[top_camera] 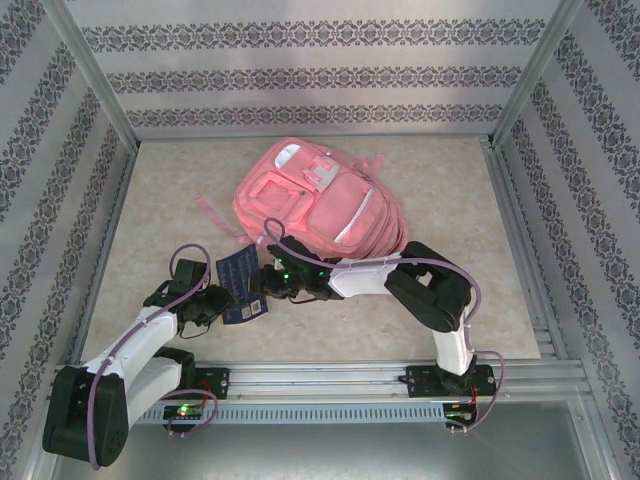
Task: Pack the student bag
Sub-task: Pick up the book from the center of the table, then pass the book.
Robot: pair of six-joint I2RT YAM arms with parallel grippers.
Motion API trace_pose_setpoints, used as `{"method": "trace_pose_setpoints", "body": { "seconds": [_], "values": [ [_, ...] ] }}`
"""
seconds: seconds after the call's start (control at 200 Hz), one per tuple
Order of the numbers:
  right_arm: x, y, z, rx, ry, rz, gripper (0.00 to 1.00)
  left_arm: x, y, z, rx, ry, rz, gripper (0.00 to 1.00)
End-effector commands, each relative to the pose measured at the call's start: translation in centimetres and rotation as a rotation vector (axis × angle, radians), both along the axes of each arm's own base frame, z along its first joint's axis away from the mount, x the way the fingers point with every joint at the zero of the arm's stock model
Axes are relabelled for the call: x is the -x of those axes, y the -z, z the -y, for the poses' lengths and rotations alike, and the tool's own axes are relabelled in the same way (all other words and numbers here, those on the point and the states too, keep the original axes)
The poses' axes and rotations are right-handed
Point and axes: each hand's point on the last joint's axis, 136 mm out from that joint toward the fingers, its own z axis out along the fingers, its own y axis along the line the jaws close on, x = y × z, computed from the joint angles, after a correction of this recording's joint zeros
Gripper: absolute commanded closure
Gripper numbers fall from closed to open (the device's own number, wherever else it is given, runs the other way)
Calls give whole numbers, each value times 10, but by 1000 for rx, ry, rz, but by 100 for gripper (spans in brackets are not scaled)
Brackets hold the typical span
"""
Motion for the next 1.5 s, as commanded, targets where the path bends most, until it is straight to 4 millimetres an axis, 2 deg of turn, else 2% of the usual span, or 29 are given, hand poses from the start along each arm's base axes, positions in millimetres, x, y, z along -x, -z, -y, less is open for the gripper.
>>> {"method": "trace_pose_setpoints", "body": {
  "seconds": [0.0,0.165,0.27,0.31,0.43,0.585,0.779,0.939,1.044,1.259,1.494],
  "values": [
    [14,-5,-15,-71,-80,-16,70,-3,10,25,107,92,61,70],
    [8,11,-2,12,-52,17,73,-2,9,26,112,92,59,70],
    [1,10,7,62,-28,68,89,-1,5,24,112,80,61,68],
    [0,6,10,66,-23,90,92,1,3,23,108,68,61,64],
    [0,-27,12,22,-43,171,96,2,-13,20,114,39,87,43],
    [-1,-69,24,-27,-49,295,99,-7,-52,32,188,73,206,30],
    [10,-124,42,-148,-85,359,100,-19,-110,50,275,175,387,24],
    [20,-160,67,-268,-112,403,100,-31,-166,85,501,313,584,17],
    [26,-182,84,-354,-125,404,100,-35,-187,98,605,375,633,16],
    [44,-207,108,-431,-180,413,100,-33,-241,115,750,512,756,20],
    [50,-214,122,-474,-179,402,100,-22,-276,132,872,614,834,28]
  ]
}}
